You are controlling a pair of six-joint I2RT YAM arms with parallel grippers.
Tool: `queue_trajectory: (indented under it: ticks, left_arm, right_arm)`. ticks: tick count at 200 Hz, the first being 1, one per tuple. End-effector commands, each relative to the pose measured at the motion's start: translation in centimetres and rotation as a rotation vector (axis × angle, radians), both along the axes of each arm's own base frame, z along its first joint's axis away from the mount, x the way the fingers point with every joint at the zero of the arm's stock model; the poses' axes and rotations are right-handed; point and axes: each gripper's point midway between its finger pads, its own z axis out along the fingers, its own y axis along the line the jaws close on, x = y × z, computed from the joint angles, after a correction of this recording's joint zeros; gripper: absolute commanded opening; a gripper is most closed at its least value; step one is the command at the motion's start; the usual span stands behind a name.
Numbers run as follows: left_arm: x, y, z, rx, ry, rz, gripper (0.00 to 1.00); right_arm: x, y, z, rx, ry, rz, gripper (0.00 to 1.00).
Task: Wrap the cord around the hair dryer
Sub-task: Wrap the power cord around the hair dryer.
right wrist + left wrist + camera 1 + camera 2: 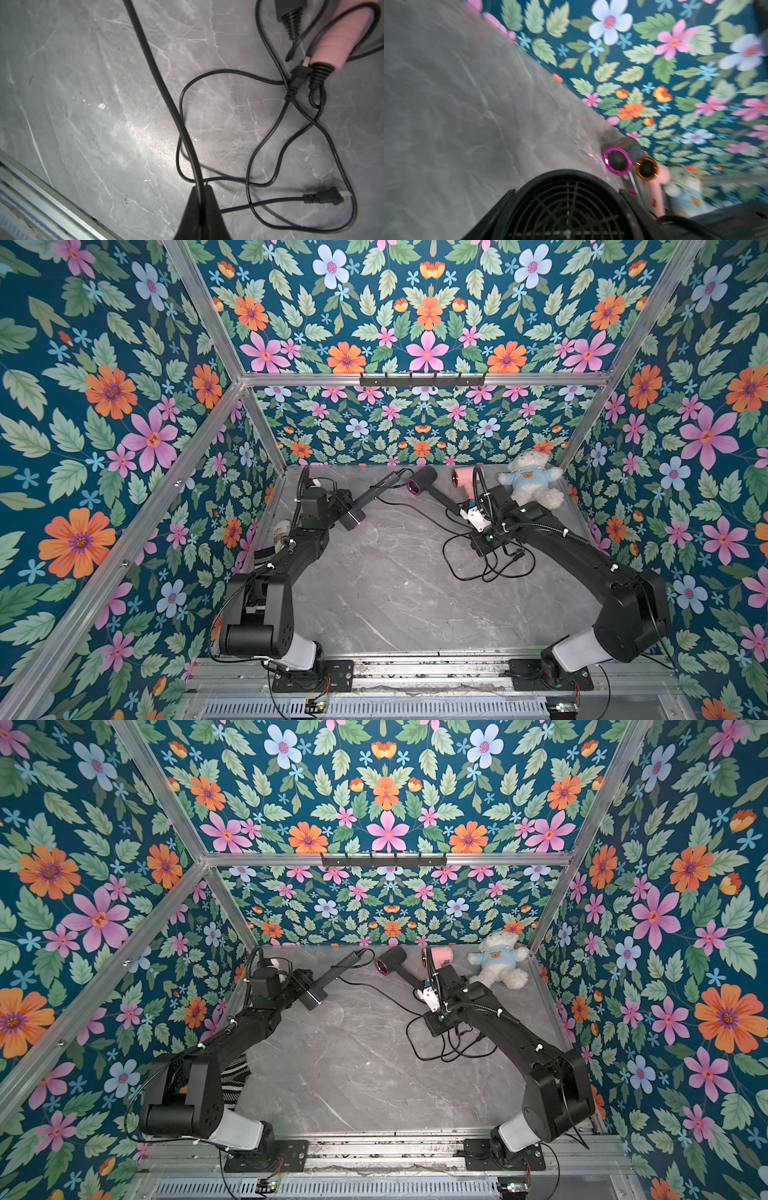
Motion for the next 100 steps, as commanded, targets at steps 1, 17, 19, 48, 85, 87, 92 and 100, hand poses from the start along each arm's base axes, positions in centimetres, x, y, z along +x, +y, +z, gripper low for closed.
queue_trajectory:
  ticks: [1, 17, 19, 48, 85, 87, 92, 100]
  left_arm:
    - [-0.6, 3.8, -1.1, 0.277, 0.074, 0.186, 0.0]
    - [-1.0, 4.0, -1.3, 0.418, 0.113, 0.225, 0.0]
    - [-1.1, 4.0, -1.3, 0.43, 0.117, 0.23, 0.0]
    - [-1.4, 4.9, -2.3, 0.52, 0.153, 0.289, 0.0]
    - [-1.2, 4.7, -3.0, 0.606, 0.175, 0.3, 0.0]
    - [-1.1, 4.6, -3.0, 0.609, 0.176, 0.298, 0.0]
    - [-1.1, 4.4, -3.1, 0.618, 0.178, 0.293, 0.0]
    - [-1.1, 4.3, -3.2, 0.636, 0.18, 0.293, 0.0]
  right_arm:
    - [-1.6, 0.2, 1.4, -0.092, -0.049, 0.117, 0.0]
    - [-1.7, 1.0, 4.2, -0.072, -0.123, 0.14, 0.0]
    - [-1.7, 1.1, 4.5, -0.067, -0.131, 0.144, 0.0]
    - [-2.9, 3.1, 9.9, 0.002, -0.247, 0.216, 0.0]
    - [-4.5, 6.2, 13.0, -0.001, -0.327, 0.351, 0.0]
    - [-4.4, 6.3, 13.1, -0.001, -0.331, 0.352, 0.0]
    - [-4.3, 6.4, 13.5, -0.004, -0.343, 0.354, 0.0]
    - [-4.0, 6.6, 14.2, -0.001, -0.363, 0.359, 0.0]
